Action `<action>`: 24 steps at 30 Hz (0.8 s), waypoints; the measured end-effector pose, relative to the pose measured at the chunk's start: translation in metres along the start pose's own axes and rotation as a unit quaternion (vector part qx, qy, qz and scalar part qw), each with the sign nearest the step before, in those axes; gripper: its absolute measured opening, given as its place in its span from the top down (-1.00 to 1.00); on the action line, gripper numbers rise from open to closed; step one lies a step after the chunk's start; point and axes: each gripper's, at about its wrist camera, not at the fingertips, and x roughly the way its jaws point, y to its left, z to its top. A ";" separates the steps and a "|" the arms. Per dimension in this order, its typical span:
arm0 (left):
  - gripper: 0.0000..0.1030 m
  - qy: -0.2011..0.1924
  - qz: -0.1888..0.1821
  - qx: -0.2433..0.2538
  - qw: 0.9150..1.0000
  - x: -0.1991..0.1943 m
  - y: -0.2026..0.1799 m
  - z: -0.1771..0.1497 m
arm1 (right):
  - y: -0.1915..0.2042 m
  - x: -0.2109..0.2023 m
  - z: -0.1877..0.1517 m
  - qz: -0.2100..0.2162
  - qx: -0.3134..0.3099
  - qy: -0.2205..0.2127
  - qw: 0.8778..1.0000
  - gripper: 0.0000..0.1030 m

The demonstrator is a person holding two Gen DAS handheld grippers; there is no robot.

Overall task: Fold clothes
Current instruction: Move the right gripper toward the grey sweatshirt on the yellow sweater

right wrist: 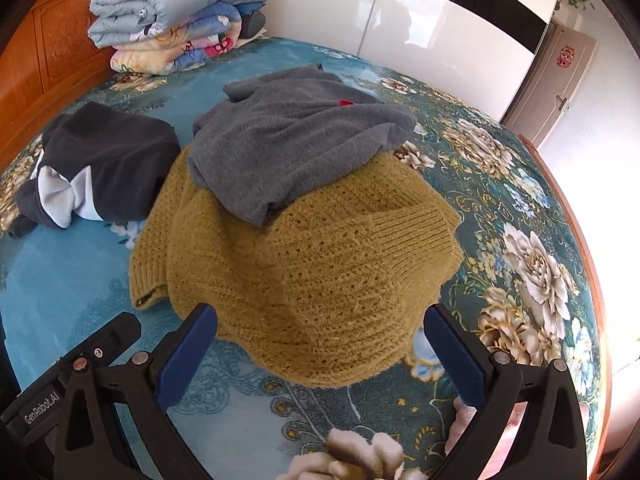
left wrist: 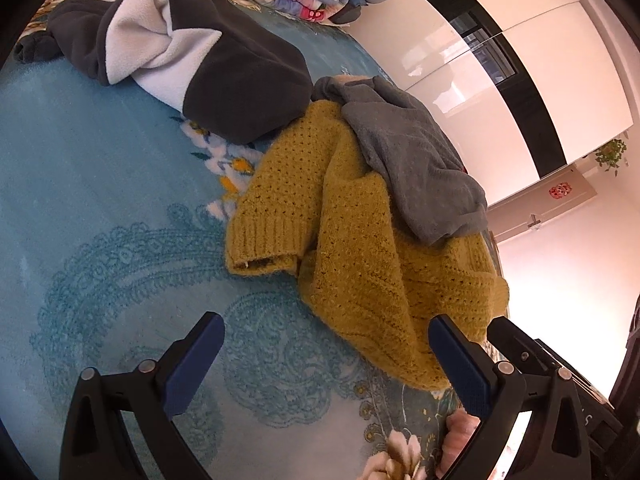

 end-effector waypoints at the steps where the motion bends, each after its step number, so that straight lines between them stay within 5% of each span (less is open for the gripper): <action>1: -1.00 0.001 0.000 -0.001 1.000 0.002 0.000 0.000 | 0.001 0.002 0.000 -0.001 -0.005 0.002 1.000 -1.00; 20: -1.00 0.000 -0.025 -0.025 0.999 0.031 0.001 0.003 | 0.006 0.034 0.019 -0.023 -0.038 0.028 0.999 -1.00; 24: -1.00 -0.001 -0.035 -0.030 0.999 0.035 -0.001 0.004 | 0.001 0.031 0.030 -0.005 -0.046 0.005 0.999 -0.99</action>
